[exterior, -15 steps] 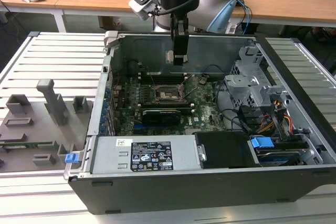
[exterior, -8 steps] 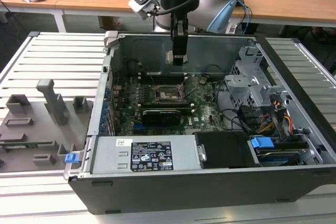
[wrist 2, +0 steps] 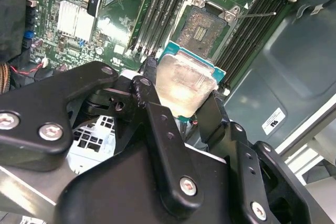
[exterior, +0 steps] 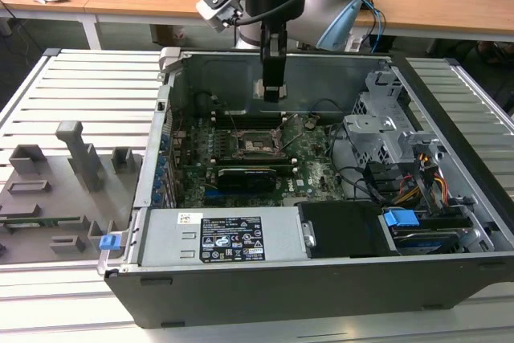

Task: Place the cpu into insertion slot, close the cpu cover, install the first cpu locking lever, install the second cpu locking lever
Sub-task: 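Place the cpu into insertion slot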

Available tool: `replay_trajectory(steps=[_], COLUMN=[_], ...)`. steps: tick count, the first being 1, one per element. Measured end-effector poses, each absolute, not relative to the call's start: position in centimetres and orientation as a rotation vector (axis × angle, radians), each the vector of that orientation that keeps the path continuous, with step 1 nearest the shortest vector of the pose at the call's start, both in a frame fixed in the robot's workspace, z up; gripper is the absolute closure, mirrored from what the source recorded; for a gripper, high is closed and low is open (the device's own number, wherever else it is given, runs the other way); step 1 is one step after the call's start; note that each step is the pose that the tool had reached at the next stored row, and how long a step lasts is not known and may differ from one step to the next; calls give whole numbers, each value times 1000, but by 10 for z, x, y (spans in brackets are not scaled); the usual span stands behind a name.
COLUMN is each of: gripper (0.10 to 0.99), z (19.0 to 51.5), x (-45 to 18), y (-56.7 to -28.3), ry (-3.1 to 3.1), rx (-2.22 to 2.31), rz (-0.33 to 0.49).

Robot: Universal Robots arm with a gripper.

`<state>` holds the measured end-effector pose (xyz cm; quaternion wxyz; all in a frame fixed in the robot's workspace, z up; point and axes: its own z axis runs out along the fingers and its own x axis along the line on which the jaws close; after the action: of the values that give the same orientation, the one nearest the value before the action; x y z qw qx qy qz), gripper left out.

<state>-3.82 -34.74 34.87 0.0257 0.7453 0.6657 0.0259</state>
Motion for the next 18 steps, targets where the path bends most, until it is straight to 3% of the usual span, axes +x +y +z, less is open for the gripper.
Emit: replay_trajectory(steps=[18], gripper=[545], z=[335], x=[-39], y=[-347], ry=[2051], rx=[2310], rz=[80])
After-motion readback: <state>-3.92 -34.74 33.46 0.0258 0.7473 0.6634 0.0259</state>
